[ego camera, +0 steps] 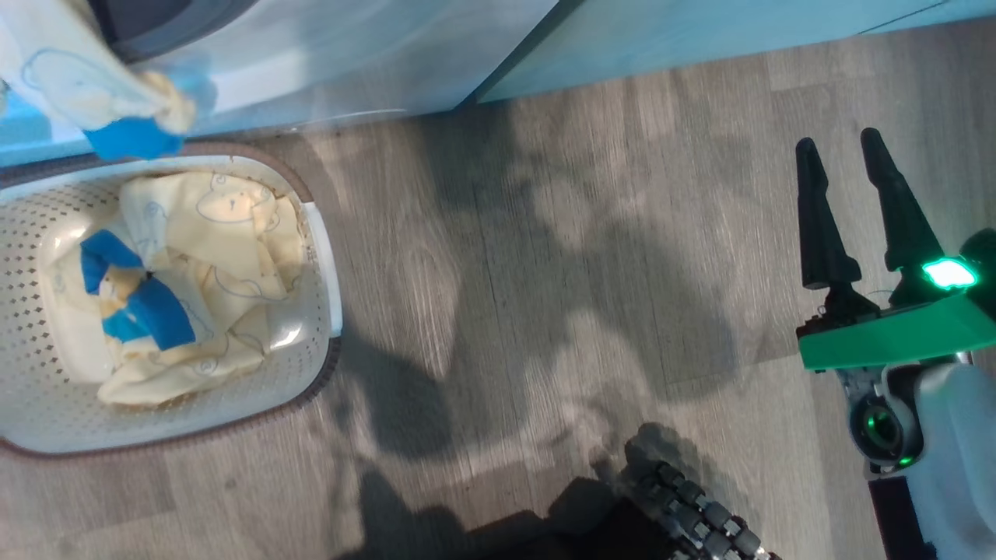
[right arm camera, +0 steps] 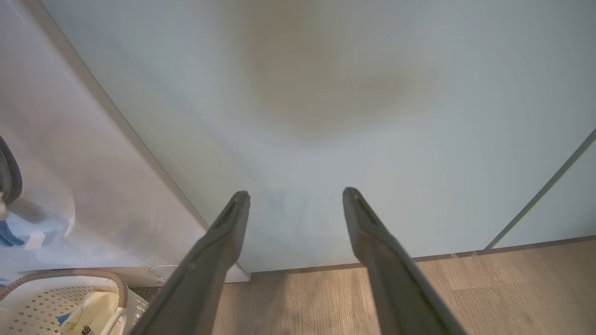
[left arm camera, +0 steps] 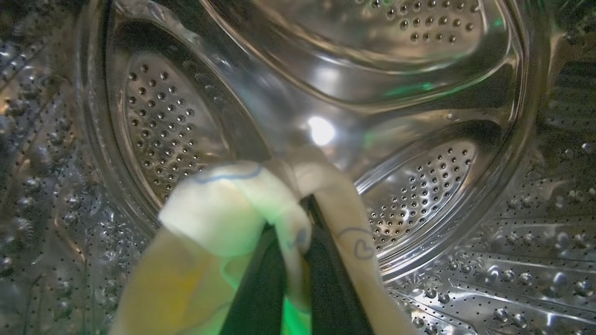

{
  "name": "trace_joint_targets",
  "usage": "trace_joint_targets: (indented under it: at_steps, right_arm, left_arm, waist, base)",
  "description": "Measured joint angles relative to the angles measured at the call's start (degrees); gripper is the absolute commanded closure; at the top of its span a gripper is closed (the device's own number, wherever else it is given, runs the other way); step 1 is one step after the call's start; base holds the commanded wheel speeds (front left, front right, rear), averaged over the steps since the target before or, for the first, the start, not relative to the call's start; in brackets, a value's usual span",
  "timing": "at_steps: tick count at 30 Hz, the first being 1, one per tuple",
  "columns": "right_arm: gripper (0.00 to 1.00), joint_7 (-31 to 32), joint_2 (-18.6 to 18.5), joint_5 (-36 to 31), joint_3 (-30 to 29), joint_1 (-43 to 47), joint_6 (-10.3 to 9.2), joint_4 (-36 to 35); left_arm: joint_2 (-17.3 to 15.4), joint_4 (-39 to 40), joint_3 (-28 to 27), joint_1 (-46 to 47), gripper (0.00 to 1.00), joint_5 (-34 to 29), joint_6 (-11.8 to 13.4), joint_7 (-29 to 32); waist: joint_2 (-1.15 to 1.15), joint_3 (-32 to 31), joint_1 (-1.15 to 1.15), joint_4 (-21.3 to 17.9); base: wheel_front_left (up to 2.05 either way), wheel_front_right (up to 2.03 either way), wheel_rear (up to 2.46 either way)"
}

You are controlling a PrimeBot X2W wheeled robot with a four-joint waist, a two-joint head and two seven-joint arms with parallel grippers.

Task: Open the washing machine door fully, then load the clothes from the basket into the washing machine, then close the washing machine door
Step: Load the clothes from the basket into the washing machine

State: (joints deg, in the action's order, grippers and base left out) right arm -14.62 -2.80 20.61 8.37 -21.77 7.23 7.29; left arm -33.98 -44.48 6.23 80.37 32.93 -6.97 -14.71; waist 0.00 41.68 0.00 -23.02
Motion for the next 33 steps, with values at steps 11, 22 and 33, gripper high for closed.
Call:
trace_joint_targets:
  at_steps: [11,22,33]
  right_arm:
    - [0.0,0.0,0.0,-0.2,-0.7,0.4,-0.01,0.4]
    - [0.0,0.0,0.0,-2.0,-2.3,4.6,0.0,1.4]
    - [0.0,0.0,0.0,-3.2,-3.6,9.0,0.0,1.7]
  left_arm:
    - [3.3,-10.4,3.3,-6.4,0.0,-1.1,-0.1,1.0]
    - [7.5,-11.5,5.6,-15.3,0.0,-0.6,-0.4,0.5]
    - [11.8,-4.4,6.5,-29.1,0.0,0.0,-0.4,0.2]
  waist:
    - [0.0,-3.4,-0.01,1.0]
    - [0.0,-9.8,-0.01,3.1]
    - [0.01,-17.2,-0.01,6.8]
  base:
    - [0.0,0.0,0.0]
    - [0.0,0.0,0.0]
    - [0.0,0.0,0.0]
